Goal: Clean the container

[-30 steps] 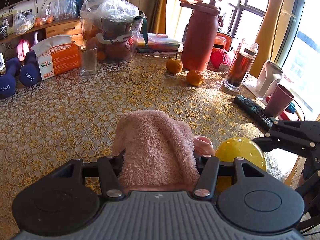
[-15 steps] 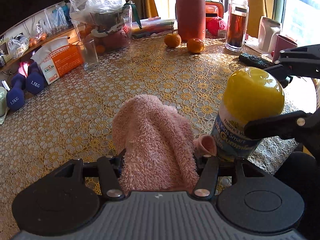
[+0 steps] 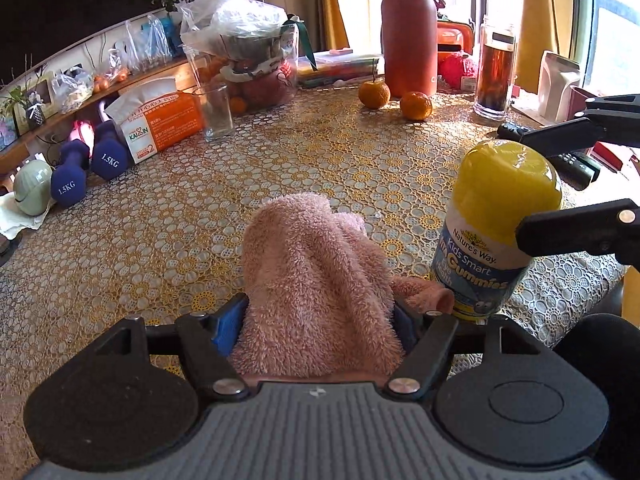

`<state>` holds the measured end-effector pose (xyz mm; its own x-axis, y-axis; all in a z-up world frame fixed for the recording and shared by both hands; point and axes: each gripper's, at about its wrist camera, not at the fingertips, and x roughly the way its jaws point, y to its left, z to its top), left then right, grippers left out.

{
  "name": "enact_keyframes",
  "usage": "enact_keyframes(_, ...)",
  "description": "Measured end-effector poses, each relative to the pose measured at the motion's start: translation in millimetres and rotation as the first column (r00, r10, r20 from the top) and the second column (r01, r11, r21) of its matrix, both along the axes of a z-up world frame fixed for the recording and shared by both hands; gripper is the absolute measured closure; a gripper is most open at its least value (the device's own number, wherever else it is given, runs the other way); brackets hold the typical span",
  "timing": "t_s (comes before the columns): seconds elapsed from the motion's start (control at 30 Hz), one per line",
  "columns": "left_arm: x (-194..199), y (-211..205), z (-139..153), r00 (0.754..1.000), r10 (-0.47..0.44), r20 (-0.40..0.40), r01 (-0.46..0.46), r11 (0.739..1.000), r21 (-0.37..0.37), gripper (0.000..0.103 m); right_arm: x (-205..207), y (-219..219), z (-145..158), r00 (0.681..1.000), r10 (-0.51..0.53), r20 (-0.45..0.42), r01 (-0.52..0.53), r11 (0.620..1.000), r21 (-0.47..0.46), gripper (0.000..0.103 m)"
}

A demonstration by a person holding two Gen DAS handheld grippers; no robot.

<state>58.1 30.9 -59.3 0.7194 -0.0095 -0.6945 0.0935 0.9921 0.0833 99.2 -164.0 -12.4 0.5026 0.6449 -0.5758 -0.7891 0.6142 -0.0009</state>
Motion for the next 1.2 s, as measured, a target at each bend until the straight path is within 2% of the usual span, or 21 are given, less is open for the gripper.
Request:
enact_keyframes(0.2, -18.1, 2.0, 12.3, 0.998, 0.039, 0.043, -0.039, 0.999, -0.012, 0.019, -9.7, -10.2, 9.8, 0.999, -0.035, 0.006, 0.035, 0.998, 0.052, 0.015)
enact_keyframes(0.33, -30.7, 4.0, 19.8, 0.996, 0.068, 0.062, -0.067, 0.997, -0.024, 0.016, -19.1, -18.7, 14.2, 0.999, -0.054, 0.005, 0.053, 0.995, 0.082, 0.012)
enact_keyframes(0.4, -38.6, 5.1, 23.9, 0.993, 0.088, 0.076, -0.086, 0.996, -0.039, 0.007, -24.6, -23.2, 15.4, 0.998, -0.065, 0.005, 0.064, 0.993, 0.097, 0.012)
enact_keyframes(0.5, -51.2, 5.7, 31.0, 0.988, 0.106, 0.108, -0.100, 0.993, -0.060, 0.001, -32.3, -29.7, 17.5, 0.997, -0.081, 0.002, 0.080, 0.989, 0.122, 0.011)
enact_keyframes(0.77, -83.2, 1.7, 51.9, 0.971, 0.164, 0.172, -0.146, 0.983, -0.113, 0.000, -52.7, -39.6, 20.9, 0.993, -0.116, -0.010, 0.115, 0.975, 0.187, 0.008)
enact_keyframes(0.97, -101.4, -10.8, 63.8, 0.961, 0.205, 0.185, -0.179, 0.972, -0.150, 0.000, -68.6, -41.0, 21.5, 0.990, -0.140, -0.007, 0.138, 0.966, 0.218, 0.007)
enact_keyframes(1.2, -114.0, -26.9, 67.2, 0.960, 0.217, 0.176, -0.188, 0.968, -0.166, 0.000, -81.2, -43.5, 18.0, 0.965, -0.250, -0.079, 0.261, 0.938, 0.227, 0.006)
